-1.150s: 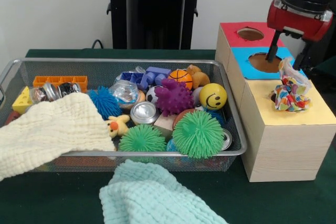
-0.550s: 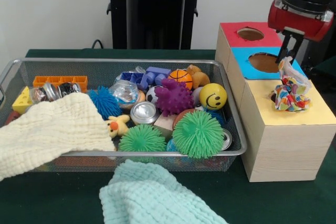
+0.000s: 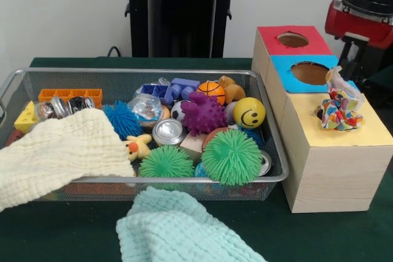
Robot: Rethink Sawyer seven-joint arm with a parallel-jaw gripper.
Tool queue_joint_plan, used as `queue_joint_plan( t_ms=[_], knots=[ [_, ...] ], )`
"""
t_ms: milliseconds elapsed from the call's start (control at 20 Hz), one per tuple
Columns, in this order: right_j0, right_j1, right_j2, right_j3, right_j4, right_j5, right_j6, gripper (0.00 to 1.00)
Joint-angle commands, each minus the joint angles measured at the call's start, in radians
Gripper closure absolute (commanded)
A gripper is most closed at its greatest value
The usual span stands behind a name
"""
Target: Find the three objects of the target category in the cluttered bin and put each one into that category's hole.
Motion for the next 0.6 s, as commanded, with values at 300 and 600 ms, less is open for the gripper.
queue_joint_plan(
  t_ms=[300, 600],
  knots=[
    [-0.032, 0.132, 0.033, -0.137, 0.002, 0.04, 0.208, 1.0],
    [-0.049, 0.167, 0.058, -0.101, -0.006, -0.079, 0.18, 1.0]
  ],
)
